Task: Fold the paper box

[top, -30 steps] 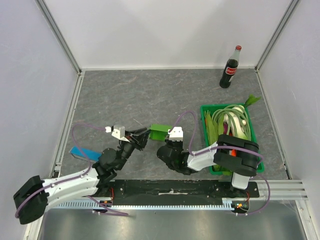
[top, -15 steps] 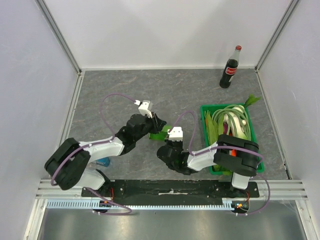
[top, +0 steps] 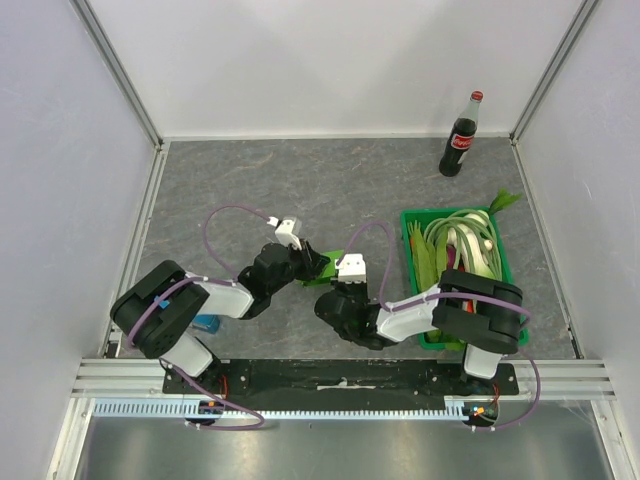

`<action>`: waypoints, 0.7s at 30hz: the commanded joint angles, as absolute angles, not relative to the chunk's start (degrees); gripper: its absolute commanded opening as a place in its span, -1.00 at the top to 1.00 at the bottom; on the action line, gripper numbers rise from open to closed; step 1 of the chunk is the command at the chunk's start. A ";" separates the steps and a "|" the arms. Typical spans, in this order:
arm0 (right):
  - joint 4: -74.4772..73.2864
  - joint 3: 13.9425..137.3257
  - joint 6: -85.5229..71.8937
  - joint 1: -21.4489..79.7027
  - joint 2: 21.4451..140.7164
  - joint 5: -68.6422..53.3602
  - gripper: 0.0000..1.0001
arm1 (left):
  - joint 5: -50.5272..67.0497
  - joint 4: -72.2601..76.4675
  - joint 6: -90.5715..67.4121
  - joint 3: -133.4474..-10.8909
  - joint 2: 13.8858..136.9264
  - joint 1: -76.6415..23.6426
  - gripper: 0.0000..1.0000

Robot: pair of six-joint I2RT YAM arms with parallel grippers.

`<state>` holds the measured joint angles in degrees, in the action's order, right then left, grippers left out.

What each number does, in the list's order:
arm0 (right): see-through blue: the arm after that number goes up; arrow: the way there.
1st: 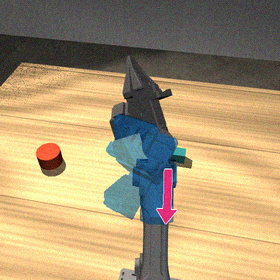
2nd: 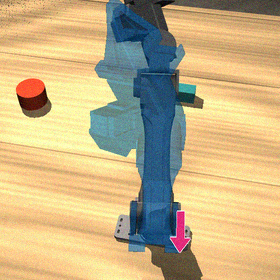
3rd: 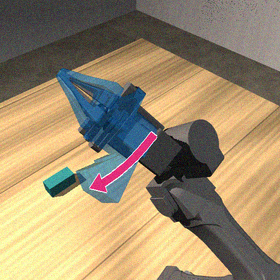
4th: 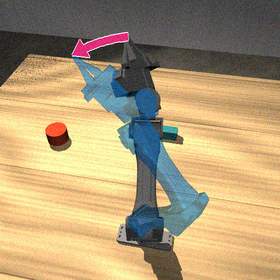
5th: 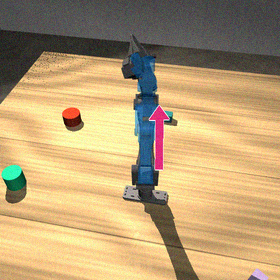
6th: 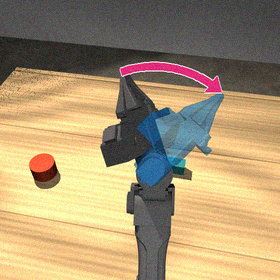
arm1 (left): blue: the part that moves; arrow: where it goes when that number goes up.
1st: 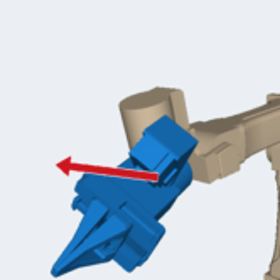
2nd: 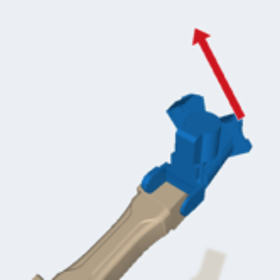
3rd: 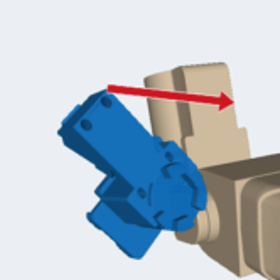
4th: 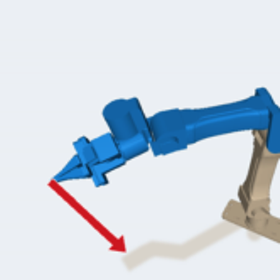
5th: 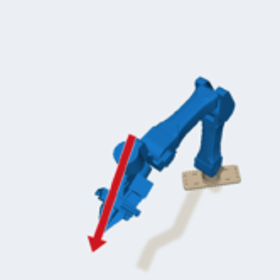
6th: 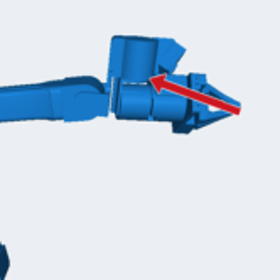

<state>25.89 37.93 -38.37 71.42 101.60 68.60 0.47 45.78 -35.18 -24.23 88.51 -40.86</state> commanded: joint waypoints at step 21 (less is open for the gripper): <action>2.55 42.96 -28.31 49.40 70.62 3.90 -0.52 | 0.27 51.07 -36.91 -20.04 94.92 -41.13 0.51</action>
